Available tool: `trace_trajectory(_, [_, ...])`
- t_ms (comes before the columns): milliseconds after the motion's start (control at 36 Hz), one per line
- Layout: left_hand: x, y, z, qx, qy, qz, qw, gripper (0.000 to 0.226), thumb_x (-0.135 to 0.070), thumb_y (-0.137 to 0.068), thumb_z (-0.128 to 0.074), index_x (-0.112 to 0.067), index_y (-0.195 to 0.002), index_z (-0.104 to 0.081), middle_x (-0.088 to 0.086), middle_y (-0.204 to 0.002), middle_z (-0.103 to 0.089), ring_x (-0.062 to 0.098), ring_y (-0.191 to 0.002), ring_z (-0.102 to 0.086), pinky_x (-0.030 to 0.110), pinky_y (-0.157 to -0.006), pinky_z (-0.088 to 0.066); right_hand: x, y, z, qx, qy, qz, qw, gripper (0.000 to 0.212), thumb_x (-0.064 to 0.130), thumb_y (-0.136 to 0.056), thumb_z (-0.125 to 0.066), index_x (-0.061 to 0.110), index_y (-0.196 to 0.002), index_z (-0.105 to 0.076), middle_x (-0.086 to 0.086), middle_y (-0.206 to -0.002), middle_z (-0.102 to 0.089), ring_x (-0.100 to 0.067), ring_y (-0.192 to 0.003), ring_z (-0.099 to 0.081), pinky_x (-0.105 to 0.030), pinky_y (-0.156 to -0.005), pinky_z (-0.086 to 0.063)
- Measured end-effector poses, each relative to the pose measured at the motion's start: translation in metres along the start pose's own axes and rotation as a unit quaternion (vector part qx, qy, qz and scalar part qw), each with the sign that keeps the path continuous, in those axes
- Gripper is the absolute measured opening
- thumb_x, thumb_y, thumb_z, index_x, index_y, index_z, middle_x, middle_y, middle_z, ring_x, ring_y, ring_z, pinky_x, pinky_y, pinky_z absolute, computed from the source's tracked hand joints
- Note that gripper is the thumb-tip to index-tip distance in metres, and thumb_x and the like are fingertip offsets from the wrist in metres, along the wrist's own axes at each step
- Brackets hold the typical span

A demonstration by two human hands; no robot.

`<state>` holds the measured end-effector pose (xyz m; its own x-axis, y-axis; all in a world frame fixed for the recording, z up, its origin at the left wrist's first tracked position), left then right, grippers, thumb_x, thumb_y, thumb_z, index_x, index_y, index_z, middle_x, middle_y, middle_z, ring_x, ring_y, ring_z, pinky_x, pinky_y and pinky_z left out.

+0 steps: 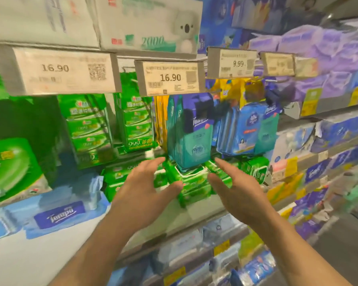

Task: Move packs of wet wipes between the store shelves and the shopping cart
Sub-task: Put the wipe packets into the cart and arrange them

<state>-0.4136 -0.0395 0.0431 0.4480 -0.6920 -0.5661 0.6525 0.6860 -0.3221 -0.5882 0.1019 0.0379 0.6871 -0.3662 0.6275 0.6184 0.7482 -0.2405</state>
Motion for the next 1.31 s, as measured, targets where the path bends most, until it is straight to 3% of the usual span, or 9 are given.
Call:
trace_trajectory(167, [-0.001,-0.030,-0.026,-0.083,0.178,0.069,0.978,0.074,-0.043,-0.081,-0.076,-0.028,-0.146,-0.043,-0.011,-0.145,-0.044,0.007,-0.131,-0.043,0.029,-0.110,-0.038,-0.024,-0.048,-0.023,0.023,-0.184,0.015,0.983,0.059,0.049,-0.096,-0.061,0.032,-0.149,-0.045,0.017,-0.138,-0.053,-0.004,-0.131,-0.050,-0.030,-0.113,-0.040])
trace_trajectory(389, [0.012,-0.047,-0.057,-0.105,0.262,0.148,0.948,0.116,-0.077,-0.052,-0.066,-0.034,-0.152,-0.029,-0.015,-0.147,-0.035,-0.002,-0.132,-0.033,0.021,-0.106,-0.028,-0.012,-0.079,-0.050,0.064,-0.263,0.024,0.962,0.026,0.043,-0.100,-0.055,0.048,-0.126,-0.057,0.030,-0.109,-0.068,0.006,-0.102,-0.062,-0.019,-0.076,-0.044])
trace_trajectory(556, [0.012,-0.063,-0.057,-0.087,0.246,0.139,0.955,0.116,-0.069,-0.060,-0.077,-0.030,-0.156,-0.024,-0.025,-0.147,-0.036,-0.005,-0.138,-0.032,0.025,-0.114,-0.032,-0.011,-0.092,-0.055,0.036,-0.370,0.007,0.928,0.036,0.045,-0.086,-0.061,0.039,-0.121,-0.065,0.016,-0.117,-0.073,-0.010,-0.112,-0.066,-0.044,-0.100,-0.049])
trace_trajectory(639, [0.009,-0.067,-0.054,-0.078,0.259,0.119,0.955,0.061,-0.044,-0.072,-0.085,-0.054,-0.120,-0.048,-0.050,-0.110,-0.054,-0.025,-0.109,-0.049,0.005,-0.089,-0.044,-0.006,-0.096,-0.056,0.022,-0.410,0.023,0.911,0.042,0.037,-0.085,-0.064,0.026,-0.125,-0.067,0.006,-0.119,-0.074,-0.017,-0.114,-0.068,-0.050,-0.105,-0.049])
trace_trajectory(778, [0.011,-0.069,-0.045,-0.106,0.262,0.088,0.955,0.075,-0.044,-0.063,-0.088,-0.085,-0.095,-0.035,-0.032,-0.116,-0.055,-0.018,-0.108,-0.052,0.018,-0.093,-0.048,-0.002,-0.099,-0.061,0.028,-0.419,0.022,0.907,0.040,0.028,-0.086,-0.063,0.016,-0.124,-0.068,-0.001,-0.117,-0.075,-0.022,-0.111,-0.070,-0.050,-0.101,-0.052])
trace_trajectory(861, [0.012,-0.070,-0.042,-0.111,0.263,0.082,0.955,0.070,-0.041,-0.061,-0.092,-0.069,-0.097,-0.039,-0.026,-0.116,-0.046,-0.018,-0.102,-0.051,0.002,-0.079,-0.044,-0.002,-0.094,-0.060,0.022,-0.427,0.023,0.904,0.040,0.029,-0.084,-0.063,0.017,-0.122,-0.068,0.000,-0.115,-0.076,-0.024,-0.110,-0.070,-0.047,-0.097,-0.054])
trace_trajectory(1028, [0.007,-0.060,-0.042,-0.070,0.350,0.089,0.930,0.074,-0.040,-0.047,-0.093,-0.046,-0.109,-0.053,-0.011,-0.122,-0.049,-0.012,-0.097,-0.058,0.013,-0.074,-0.055,0.007,-0.073,-0.050,-0.002,-0.458,0.078,0.886,0.034,0.036,-0.076,-0.065,0.033,-0.109,-0.069,0.015,-0.102,-0.074,-0.002,-0.094,-0.070,-0.016,-0.073,-0.053])
trace_trajectory(1194, [-0.004,-0.048,-0.043,-0.039,0.424,0.104,0.899,0.077,-0.015,-0.050,-0.090,-0.023,-0.116,-0.050,-0.001,-0.106,-0.071,0.013,-0.093,-0.073,0.032,-0.071,-0.061,0.003,-0.069,-0.054,0.018,-0.520,0.070,0.851,0.044,0.046,-0.063,-0.074,0.045,-0.107,-0.069,-0.001,-0.116,-0.071,-0.023,-0.106,-0.070,-0.041,-0.084,-0.057])
trace_trajectory(1306, [-0.020,-0.039,-0.039,-0.020,0.456,0.085,0.886,0.076,-0.015,-0.052,-0.088,-0.018,-0.119,-0.052,0.005,-0.108,-0.073,0.024,-0.099,-0.072,0.047,-0.081,-0.061,0.010,-0.067,-0.058,0.085,-0.619,0.040,0.780,0.086,0.040,-0.051,-0.088,0.028,-0.131,-0.058,-0.011,-0.120,-0.073,-0.036,-0.106,-0.071,-0.055,-0.085,-0.059])
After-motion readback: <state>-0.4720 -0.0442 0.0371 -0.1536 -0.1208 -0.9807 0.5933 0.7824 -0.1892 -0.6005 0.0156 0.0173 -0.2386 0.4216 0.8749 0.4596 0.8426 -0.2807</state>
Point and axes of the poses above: each hand's wrist, its own y-axis away from the middle knuckle, its own z-axis out of the back of the hand, x = y × z, the point moved 8 cm from there along -y, towards the middle knuckle
